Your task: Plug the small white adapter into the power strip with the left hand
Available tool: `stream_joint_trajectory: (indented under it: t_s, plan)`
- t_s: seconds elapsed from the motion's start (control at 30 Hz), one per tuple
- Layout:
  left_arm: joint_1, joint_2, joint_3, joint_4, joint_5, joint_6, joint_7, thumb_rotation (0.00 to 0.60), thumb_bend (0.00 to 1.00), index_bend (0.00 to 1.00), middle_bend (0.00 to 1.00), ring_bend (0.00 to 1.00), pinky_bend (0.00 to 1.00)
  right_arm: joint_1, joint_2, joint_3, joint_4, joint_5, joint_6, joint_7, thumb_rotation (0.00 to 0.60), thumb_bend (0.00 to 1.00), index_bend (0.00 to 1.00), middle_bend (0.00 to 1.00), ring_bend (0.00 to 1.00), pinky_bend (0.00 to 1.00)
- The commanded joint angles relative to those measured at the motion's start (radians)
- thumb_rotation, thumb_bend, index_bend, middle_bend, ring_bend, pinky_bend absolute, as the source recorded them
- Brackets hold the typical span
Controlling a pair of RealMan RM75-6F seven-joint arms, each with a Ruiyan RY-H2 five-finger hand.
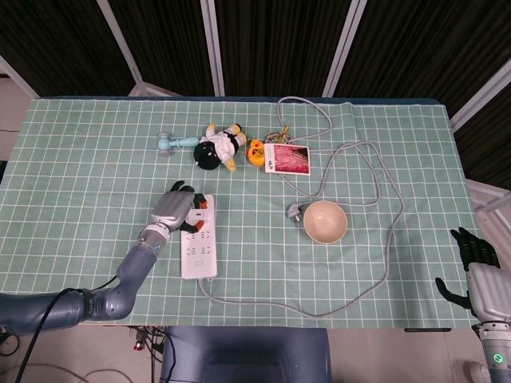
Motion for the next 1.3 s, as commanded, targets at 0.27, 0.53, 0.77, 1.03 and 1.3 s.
stream_joint_trajectory:
  t_s: [0.27, 0.53, 0.77, 1.03, 1.3]
  plan:
    - [0.031, -0.004, 0.009, 0.005, 0.041, 0.007, -0.036, 0.600, 0.58, 0.65, 0.65, 0.15, 0.05, -0.001, -0.001, 0.000, 0.002, -0.002, 0.002, 0.002, 0.600, 0.39, 0.00, 0.00, 0.00, 0.00]
    - [0.059, 0.013, 0.024, -0.008, 0.071, 0.017, -0.046, 0.600, 0.38, 0.55, 0.55, 0.15, 0.04, -0.001, -0.001, 0.000, 0.002, -0.005, 0.004, 0.002, 0.600, 0.39, 0.00, 0.00, 0.00, 0.00]
    - [0.063, 0.026, 0.026, -0.015, 0.057, 0.019, -0.030, 0.600, 0.24, 0.38, 0.34, 0.08, 0.00, -0.002, -0.001, 0.000, 0.001, -0.003, 0.006, 0.000, 0.600, 0.39, 0.00, 0.00, 0.00, 0.00]
    - [0.064, 0.036, 0.018, -0.027, 0.049, 0.028, -0.019, 0.600, 0.10, 0.24, 0.16, 0.01, 0.00, -0.003, -0.003, 0.001, 0.001, -0.003, 0.008, -0.001, 0.600, 0.39, 0.00, 0.00, 0.00, 0.00]
    - [0.071, 0.061, -0.025, -0.063, 0.072, 0.047, -0.055, 0.600, 0.07, 0.15, 0.13, 0.00, 0.00, -0.003, -0.002, 0.001, 0.001, -0.006, 0.009, 0.001, 0.600, 0.39, 0.00, 0.00, 0.00, 0.00]
